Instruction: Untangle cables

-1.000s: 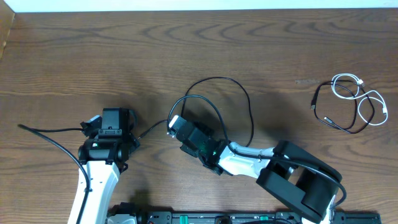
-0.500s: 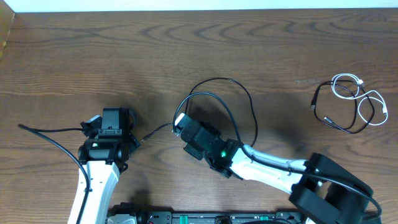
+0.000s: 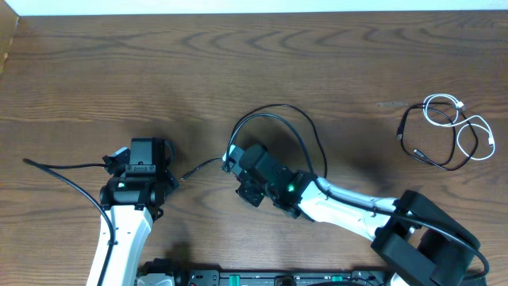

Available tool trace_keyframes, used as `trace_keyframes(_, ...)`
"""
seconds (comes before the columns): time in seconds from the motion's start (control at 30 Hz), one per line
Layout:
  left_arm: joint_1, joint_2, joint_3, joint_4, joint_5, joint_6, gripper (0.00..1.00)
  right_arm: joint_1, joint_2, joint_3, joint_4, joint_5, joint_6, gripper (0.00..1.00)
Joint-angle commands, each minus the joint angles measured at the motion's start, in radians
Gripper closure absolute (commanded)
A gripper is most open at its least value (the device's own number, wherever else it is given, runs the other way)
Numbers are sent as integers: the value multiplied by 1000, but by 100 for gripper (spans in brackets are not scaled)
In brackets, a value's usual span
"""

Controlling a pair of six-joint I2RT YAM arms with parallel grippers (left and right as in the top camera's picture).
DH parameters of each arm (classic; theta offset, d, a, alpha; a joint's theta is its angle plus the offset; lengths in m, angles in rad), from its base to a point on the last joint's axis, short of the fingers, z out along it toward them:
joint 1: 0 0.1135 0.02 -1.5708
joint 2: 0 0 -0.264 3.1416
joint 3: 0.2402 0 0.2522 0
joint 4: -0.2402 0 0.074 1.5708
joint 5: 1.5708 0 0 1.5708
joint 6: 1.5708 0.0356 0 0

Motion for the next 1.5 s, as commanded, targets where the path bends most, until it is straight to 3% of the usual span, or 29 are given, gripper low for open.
trace_keyframes(0.0, 4, 0, 6, -6, -20, -8, 2, -19, -6, -2, 0, -172, 18, 99)
trace_keyframes(0.3, 4, 0, 6, -6, -20, -8, 2, -18, -6, -2, 4, -202, 18, 96)
trace_keyframes(0.57, 4, 0, 6, -6, -20, -8, 2, -18, -6, -2, 3, -201, 17, 58)
trace_keyframes(0.9, 4, 0, 6, -6, -20, -8, 2, -18, -6, -5, -32, -19, 16, 30)
trace_keyframes(1.23, 4, 0, 6, -6, -20, -8, 2, -19, -6, -5, -54, 54, 16, 23)
trace_keyframes(1.47, 4, 0, 6, -6, -20, -8, 2, -19, -6, -5, -97, 23, -96, 40)
